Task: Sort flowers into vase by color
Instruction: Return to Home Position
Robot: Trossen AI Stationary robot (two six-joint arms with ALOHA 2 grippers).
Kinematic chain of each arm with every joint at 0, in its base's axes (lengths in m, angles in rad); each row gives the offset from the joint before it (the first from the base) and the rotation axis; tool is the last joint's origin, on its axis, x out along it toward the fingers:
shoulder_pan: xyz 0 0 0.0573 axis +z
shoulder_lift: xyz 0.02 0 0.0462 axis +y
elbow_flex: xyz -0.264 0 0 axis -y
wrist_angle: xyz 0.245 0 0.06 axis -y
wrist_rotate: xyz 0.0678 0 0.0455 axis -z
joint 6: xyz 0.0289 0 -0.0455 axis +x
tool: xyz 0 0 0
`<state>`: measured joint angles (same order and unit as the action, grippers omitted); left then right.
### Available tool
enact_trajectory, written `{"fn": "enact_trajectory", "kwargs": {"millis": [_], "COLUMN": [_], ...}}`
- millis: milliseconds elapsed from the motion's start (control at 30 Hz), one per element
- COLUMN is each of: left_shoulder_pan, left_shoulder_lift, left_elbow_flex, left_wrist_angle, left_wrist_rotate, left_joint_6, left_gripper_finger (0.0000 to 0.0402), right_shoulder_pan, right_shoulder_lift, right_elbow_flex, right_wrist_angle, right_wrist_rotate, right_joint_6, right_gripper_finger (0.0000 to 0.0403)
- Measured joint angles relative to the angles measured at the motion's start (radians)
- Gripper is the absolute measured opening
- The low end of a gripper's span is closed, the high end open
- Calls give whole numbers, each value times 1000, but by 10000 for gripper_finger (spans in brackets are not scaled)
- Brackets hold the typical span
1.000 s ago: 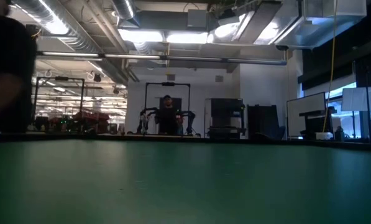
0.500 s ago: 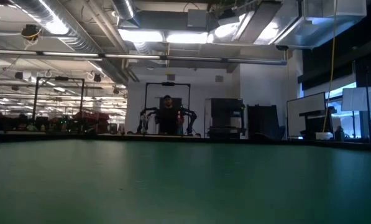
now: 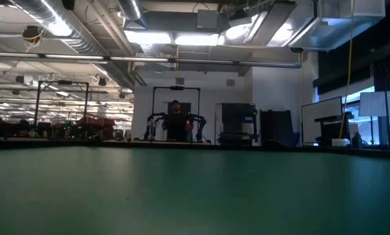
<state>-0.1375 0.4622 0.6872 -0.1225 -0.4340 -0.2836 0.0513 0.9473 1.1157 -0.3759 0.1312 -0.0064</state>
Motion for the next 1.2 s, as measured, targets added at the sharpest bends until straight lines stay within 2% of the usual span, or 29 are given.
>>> {"fn": "enact_trajectory", "kwargs": {"millis": [133, 233, 333, 433, 600, 700, 900, 1000, 1067, 1200], "left_shoulder_pan": [0, 0, -1, 0, -1, -1, 0, 0, 0, -1], "left_shoulder_lift": [-5, -14, -42, -76, -154, -216, -360, -435, -460, -456], "left_elbow_flex": [-1, -22, -78, -153, -292, -364, -467, -496, -518, -550], "left_wrist_angle": [-35, -48, -41, -1, 160, 211, 201, 137, 105, 130], "left_wrist_rotate": [10, 87, 171, 173, 195, 214, 204, 171, 218, 410], "left_joint_6": [100, 160, 190, 165, 200, 214, 209, 209, 212, 189], "left_gripper_finger": [17, 15, 14, 14, 14, 14, 14, 14, 14, 14], "right_shoulder_pan": [0, 0, 0, 0, 0, 0, 0, 0, 0, 1], "right_shoulder_lift": [36, 42, 3, -57, -229, -367, -622, -744, -823, -947], "right_elbow_flex": [-1, -16, -105, -237, -438, -522, -623, -665, -701, -792], "right_wrist_angle": [-51, -54, 20, 141, 282, 269, 242, 189, 171, 176], "right_wrist_rotate": [35, 35, 34, 34, 34, 34, 34, 34, 34, 35], "right_joint_6": [-22, -25, -16, 7, 58, 84, 88, 113, 139, 181], "right_gripper_finger": [34, 34, 34, 34, 34, 34, 34, 34, 34, 34]}}
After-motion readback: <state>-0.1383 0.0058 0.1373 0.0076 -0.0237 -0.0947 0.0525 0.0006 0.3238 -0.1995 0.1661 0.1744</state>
